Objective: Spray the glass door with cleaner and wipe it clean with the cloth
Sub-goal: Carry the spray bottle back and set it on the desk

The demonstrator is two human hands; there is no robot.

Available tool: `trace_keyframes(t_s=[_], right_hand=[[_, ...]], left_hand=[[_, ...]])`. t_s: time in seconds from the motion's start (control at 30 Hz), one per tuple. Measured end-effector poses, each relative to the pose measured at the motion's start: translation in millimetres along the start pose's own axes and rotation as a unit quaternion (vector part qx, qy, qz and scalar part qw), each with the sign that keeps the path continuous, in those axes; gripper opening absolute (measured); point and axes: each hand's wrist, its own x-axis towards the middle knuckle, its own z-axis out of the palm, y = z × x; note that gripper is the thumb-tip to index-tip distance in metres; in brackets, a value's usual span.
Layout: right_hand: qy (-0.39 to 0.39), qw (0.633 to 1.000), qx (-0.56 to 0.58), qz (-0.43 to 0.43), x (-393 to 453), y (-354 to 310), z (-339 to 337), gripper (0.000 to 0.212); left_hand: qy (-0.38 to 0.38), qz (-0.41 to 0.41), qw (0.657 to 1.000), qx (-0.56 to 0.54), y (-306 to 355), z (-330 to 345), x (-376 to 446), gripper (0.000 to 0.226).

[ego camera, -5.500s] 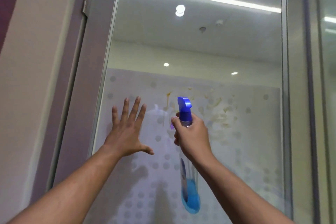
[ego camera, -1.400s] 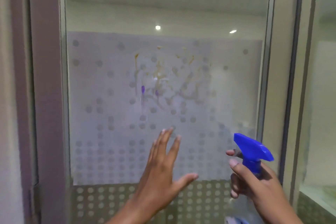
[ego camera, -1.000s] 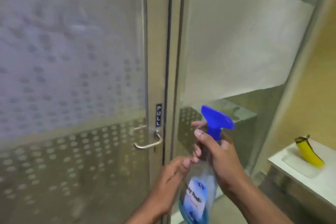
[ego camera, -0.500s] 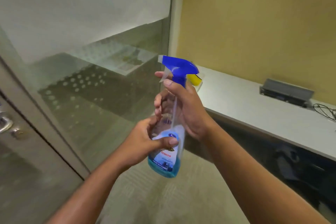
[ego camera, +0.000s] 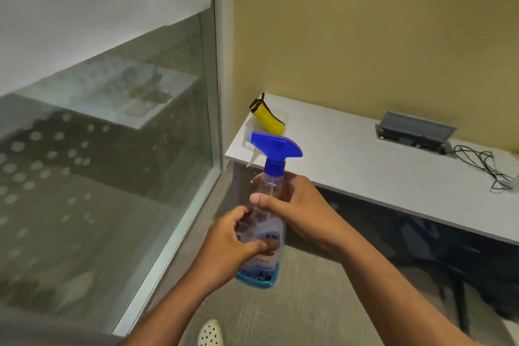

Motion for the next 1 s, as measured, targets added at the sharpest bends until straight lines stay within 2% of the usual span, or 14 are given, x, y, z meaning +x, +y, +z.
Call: trace_keyframes(t_s=[0.07, 0.2, 0.3, 0.43, 0.67, 0.87, 1.0], right_hand=[[0.016, 1.000, -0.018, 0.018, 26, 5, -4, 0.023], [0.062, 0.995, -0.057, 0.052, 71, 19, -16, 0.040], [0.068, 0.994, -0.063, 0.065, 92, 25, -32, 0.039], [0.074, 0.993, -0.063, 0.069, 121, 38, -57, 0.038], [0.103, 0.988, -0.064, 0.095, 191, 87, -116, 0.054], [0.166, 0.977, -0.025, 0.129, 248, 124, -178, 0.045], [0.236, 0.957, 0.016, 0.169, 283, 145, -202, 0.041]], left_hand=[[-0.017, -0.004, 1.000, 0.005, -4, -8, 25, 0.048], [-0.047, -0.001, 0.999, 0.010, -9, -18, 77, 0.054], [-0.056, 0.000, 0.998, 0.033, -12, -17, 111, 0.055], [-0.063, 0.002, 0.997, 0.035, -12, -12, 157, 0.069], [-0.082, -0.001, 0.994, 0.067, -10, 25, 256, 0.058], [-0.106, -0.019, 0.988, 0.110, 3, 65, 348, 0.072], [-0.089, 0.010, 0.979, 0.181, 18, 91, 400, 0.086]])
